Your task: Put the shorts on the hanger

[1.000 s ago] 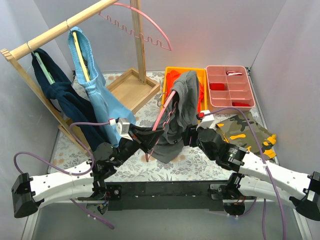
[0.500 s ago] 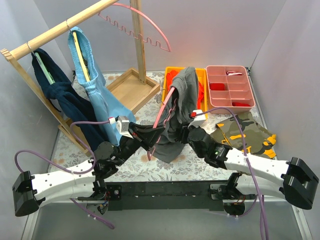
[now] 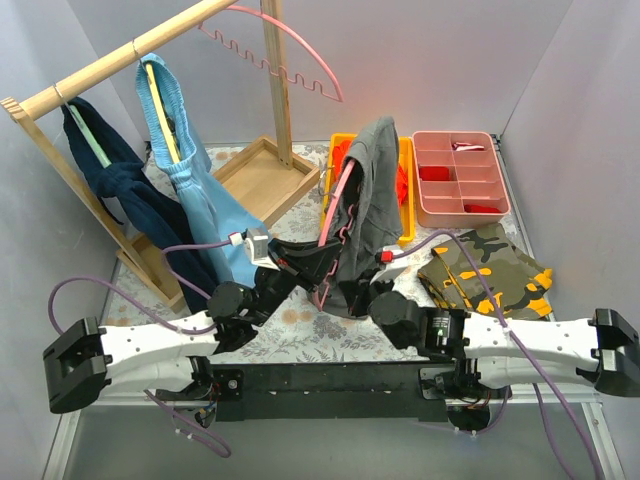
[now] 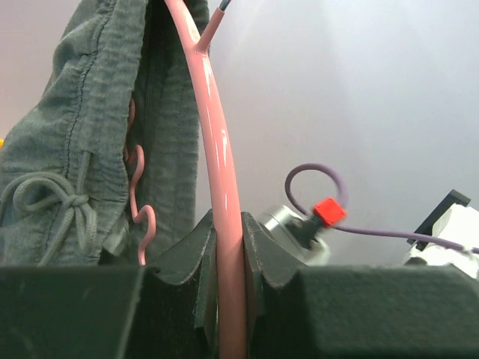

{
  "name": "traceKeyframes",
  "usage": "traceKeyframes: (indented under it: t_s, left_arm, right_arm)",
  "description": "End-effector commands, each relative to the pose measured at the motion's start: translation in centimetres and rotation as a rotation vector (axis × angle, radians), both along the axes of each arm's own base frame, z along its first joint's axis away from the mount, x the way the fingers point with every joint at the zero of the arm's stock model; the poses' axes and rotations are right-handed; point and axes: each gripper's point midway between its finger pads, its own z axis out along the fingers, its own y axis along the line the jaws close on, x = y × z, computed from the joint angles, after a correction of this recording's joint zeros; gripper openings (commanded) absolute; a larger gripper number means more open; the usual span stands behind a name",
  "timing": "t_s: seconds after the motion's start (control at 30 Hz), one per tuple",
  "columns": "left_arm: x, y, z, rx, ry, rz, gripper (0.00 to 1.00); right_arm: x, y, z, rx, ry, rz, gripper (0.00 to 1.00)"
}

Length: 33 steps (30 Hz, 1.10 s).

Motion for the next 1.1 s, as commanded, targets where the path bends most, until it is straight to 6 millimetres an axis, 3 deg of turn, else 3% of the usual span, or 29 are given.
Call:
traceKeyframes:
  t_s: [0.0, 0.13, 0.27, 0.43, 0.67, 0.93, 1.0, 1.03, 1.07]
  left_arm:
    - [-0.9, 3.7, 9.6, -0.334, -0.173, 0.050, 0.00]
    - [-0.6, 3.1, 9.8, -0.343, -0.195, 0.060, 0.00]
    - [-0.3, 2.9, 9.8, -0.359, -0.216, 0.075, 0.00]
    - [0.2, 2.0, 9.4, -0.337, -0.243, 0.091, 0.00]
    - [0.8, 0.7, 8.3, -0.281, -0.278, 0.101, 0.00]
    - [1.1, -0.5, 5.3, -0.190, -0.265, 0.095, 0.00]
    - [1.1, -0.8, 4.8, -0.140, -0.266, 0.089, 0.00]
    - [0.6, -0.5, 5.4, -0.138, -0.275, 0.077, 0.00]
    - [0.9, -1.2, 4.4, -0.078, -0.248, 0.065, 0.00]
  right_arm:
    - [-2.6, 0.1, -0.7, -0.031, 0.049, -0.042, 0.01]
    - [-5.4, 1.0, -0.3, -0.019, 0.070, 0.013, 0.01]
    - [-7.0, 1.7, 0.9, 0.012, 0.088, 0.069, 0.01]
    - [-8.9, 2.2, 0.6, -0.016, 0.129, 0.113, 0.01]
    - [-9.7, 2.2, 2.7, 0.017, 0.146, 0.143, 0.01]
    - [-9.6, 2.3, 8.2, 0.064, 0.112, 0.167, 0.01]
    - [-8.9, 1.2, 9.0, 0.065, 0.106, 0.116, 0.01]
    - [-8.4, -0.2, 9.1, 0.028, 0.095, 0.092, 0.01]
    - [-8.1, -0.7, 10.8, 0.063, 0.089, 0.077, 0.01]
